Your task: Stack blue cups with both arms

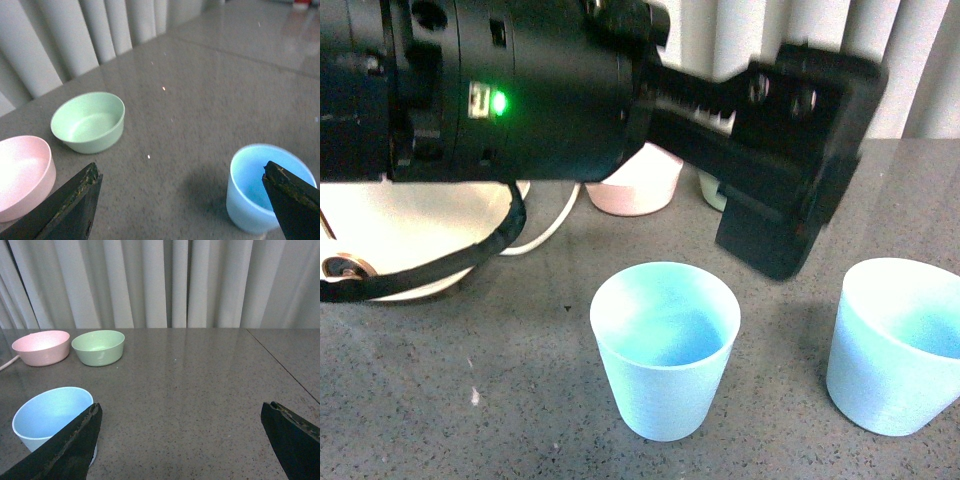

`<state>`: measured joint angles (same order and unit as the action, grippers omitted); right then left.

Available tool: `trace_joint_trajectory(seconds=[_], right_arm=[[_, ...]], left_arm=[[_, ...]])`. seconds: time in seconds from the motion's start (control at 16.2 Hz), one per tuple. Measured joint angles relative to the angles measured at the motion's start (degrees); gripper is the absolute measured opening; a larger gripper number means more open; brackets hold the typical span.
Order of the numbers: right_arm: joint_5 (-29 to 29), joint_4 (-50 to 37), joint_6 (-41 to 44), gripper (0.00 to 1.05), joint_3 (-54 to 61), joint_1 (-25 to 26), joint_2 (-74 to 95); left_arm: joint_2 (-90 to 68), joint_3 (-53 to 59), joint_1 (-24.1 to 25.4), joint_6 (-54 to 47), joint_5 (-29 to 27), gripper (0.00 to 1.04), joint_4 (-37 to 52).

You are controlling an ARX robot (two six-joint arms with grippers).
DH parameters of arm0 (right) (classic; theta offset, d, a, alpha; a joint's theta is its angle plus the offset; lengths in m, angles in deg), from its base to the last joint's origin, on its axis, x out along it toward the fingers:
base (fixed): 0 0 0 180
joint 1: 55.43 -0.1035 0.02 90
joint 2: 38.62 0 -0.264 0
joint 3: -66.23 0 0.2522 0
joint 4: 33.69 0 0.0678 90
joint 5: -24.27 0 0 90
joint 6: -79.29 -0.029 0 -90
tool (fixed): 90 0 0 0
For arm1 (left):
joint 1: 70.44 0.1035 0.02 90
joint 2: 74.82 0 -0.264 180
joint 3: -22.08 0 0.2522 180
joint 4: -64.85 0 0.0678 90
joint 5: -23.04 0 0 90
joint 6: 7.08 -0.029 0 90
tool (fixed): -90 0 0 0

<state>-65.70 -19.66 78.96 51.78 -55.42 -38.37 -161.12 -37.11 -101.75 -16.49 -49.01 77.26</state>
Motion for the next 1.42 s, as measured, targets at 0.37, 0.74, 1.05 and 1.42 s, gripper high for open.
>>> trace_joint_trajectory(seconds=[0.37,0.74,1.05,1.42], right_arm=[[-0.02,-0.02,0.0,0.98,0.0,0.0,0.0],[0.0,-0.02,0.0,0.98,0.0,0.0,0.0],[0.0,0.0,0.0,0.98,0.0,0.0,0.0],[0.0,0.0,0.0,0.98,0.0,0.0,0.0]], left_arm=[[10.19,19.76,4.74,8.94,-44.17,0.54,24.04],[26.53,34.27,15.34,9.27,-34.16,0.02,21.59],[41.51,40.98,22.95,9.31,-26.58,0.01,13.66],[52.83,44.63,31.76,9.4,-18.97,0.01,6.62]])
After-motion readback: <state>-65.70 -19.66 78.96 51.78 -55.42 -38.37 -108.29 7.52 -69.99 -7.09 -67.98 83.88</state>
